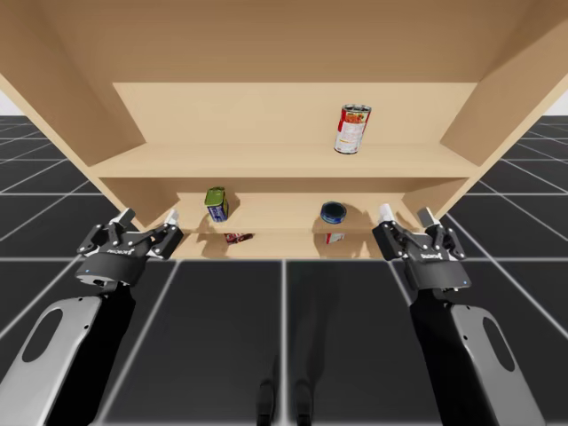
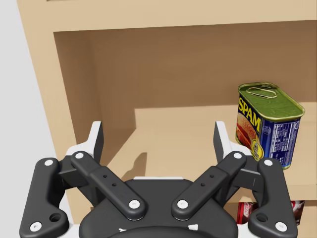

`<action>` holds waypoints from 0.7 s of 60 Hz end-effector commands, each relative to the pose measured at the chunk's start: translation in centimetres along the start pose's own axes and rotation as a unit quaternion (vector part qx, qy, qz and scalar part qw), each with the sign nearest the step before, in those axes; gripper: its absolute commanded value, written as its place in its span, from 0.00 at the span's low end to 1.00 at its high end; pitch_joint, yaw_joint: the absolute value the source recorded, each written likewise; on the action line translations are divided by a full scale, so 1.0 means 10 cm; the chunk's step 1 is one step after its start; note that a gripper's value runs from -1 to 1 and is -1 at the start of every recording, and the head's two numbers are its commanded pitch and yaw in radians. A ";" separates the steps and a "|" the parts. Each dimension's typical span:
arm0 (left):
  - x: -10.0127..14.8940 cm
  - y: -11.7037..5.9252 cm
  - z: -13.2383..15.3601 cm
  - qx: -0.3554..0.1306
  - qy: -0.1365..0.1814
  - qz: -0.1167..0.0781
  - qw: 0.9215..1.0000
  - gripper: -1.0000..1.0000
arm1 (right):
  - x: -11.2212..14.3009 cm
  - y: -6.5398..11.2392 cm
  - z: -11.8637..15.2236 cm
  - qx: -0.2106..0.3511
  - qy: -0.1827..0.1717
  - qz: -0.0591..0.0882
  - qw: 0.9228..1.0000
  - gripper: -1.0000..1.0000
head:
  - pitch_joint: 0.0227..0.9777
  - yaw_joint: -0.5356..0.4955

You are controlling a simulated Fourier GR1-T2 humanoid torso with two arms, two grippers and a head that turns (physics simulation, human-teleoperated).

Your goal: Look through the shelves, find the tuna can, and take it.

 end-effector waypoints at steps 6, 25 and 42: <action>0.00 0.00 0.00 0.000 0.000 -0.001 1.000 0.00 | 0.00 0.02 0.01 -0.007 0.001 0.000 1.000 0.00 | 0.06 0.54; -0.01 0.00 -0.01 0.000 0.001 -0.006 1.000 0.00 | 0.01 0.01 0.00 -0.013 0.006 0.006 1.000 0.00 | 0.31 0.53; -0.01 -0.02 -0.02 -0.005 0.002 -0.014 1.000 0.00 | 0.01 0.02 0.00 -0.011 0.008 0.010 1.000 0.00 | 0.55 0.39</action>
